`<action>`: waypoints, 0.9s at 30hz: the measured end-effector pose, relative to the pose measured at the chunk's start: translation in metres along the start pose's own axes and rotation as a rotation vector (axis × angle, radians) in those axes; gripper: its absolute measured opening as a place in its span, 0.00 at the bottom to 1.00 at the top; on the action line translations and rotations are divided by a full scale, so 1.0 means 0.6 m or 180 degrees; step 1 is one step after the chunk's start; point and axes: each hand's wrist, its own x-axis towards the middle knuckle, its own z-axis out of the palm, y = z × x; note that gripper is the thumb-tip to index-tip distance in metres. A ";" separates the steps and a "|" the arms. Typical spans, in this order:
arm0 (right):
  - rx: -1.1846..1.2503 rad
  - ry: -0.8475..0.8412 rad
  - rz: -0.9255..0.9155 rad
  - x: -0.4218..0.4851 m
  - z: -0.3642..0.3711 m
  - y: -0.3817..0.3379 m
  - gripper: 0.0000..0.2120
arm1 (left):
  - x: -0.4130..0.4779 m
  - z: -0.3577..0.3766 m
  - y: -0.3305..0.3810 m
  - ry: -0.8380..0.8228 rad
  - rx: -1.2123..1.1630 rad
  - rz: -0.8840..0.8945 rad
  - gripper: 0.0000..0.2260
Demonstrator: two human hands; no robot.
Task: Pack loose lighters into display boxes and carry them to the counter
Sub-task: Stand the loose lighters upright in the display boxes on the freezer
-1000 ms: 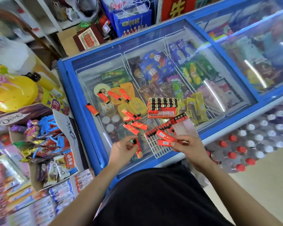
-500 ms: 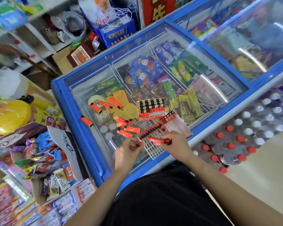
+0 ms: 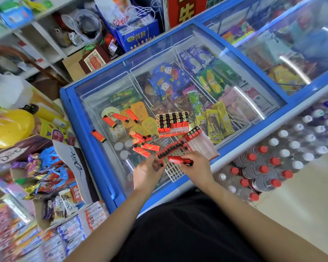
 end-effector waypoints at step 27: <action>0.0150 -0.0178 -0.0201 0.018 0.036 -0.004 0.11 | 0.019 0.039 -0.018 0.0084 0.0263 0.1390 0.17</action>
